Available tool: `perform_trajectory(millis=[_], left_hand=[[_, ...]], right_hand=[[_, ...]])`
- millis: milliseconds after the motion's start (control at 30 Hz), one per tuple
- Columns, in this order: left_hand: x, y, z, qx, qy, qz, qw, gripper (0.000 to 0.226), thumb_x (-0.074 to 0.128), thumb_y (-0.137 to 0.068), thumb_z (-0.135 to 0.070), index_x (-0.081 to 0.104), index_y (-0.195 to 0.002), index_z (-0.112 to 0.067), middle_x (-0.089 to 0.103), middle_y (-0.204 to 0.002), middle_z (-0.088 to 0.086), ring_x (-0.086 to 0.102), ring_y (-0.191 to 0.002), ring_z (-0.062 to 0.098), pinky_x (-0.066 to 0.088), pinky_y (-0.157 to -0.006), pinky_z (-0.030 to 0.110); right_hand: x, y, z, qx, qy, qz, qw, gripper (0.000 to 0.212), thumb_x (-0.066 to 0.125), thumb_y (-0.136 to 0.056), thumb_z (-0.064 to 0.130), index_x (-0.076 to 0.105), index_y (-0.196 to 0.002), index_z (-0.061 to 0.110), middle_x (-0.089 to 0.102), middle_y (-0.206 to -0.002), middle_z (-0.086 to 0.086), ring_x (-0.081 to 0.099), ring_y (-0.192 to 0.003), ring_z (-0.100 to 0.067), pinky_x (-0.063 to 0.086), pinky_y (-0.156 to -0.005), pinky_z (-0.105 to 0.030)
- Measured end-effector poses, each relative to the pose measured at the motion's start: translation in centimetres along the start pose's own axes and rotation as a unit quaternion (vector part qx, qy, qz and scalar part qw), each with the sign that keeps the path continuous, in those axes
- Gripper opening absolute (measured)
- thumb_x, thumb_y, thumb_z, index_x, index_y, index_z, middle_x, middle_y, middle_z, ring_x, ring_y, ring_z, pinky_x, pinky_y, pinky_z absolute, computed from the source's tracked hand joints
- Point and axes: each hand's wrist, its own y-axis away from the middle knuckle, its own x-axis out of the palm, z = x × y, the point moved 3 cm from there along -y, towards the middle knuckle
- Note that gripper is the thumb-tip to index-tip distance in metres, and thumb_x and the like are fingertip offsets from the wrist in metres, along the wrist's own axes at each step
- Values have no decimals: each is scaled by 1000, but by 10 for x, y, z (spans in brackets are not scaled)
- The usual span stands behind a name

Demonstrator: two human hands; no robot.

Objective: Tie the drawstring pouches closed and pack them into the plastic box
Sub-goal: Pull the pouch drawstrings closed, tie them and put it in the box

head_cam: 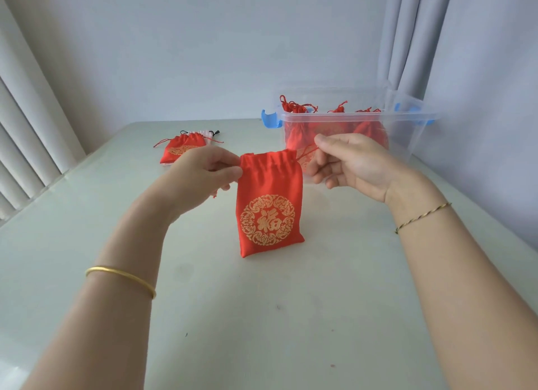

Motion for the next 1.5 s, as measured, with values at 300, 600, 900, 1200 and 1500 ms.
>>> perform_trajectory(millis=[300,600,900,1200,1500], left_hand=[[-23,1,13,-38,-61,-93,993,9,63,-84,-11,67,-77,-16,61,-67,-1,54,-60,9,40,-60,26],[-31,1,13,-38,-93,-164,981,22,57,-90,-20,61,-69,-14,53,-66,-1,46,-60,17,36,-60,29],[-30,-2,30,-172,374,-264,872,34,46,-94,-23,46,-61,-18,38,-42,-9,30,-40,7,27,-42,17],[-23,1,-17,-63,532,-124,836,38,36,-99,-32,41,-63,-23,72,-95,-4,67,-95,10,44,-78,25],[6,13,-60,16,265,-8,964,12,60,-89,-19,69,-90,-11,55,-67,-8,42,-59,7,40,-59,20]], right_hand=[[-8,-1,-3,-2,93,-120,988,36,52,-93,29,54,-59,17,61,-56,1,54,-46,-10,37,-43,-19],[-5,-1,-7,48,-53,-88,994,29,55,-91,27,57,-64,15,58,-55,0,49,-45,-10,34,-40,-18],[-14,-6,-23,135,-347,-178,911,34,51,-92,25,43,-60,19,45,-39,6,37,-30,-5,21,-31,-12],[5,-2,15,16,-228,-225,947,32,56,-90,26,54,-59,16,54,-45,4,43,-38,-8,27,-37,-14],[46,21,63,-149,-76,-134,977,36,56,-92,25,60,-58,15,49,-47,5,40,-43,-8,31,-44,-19]])
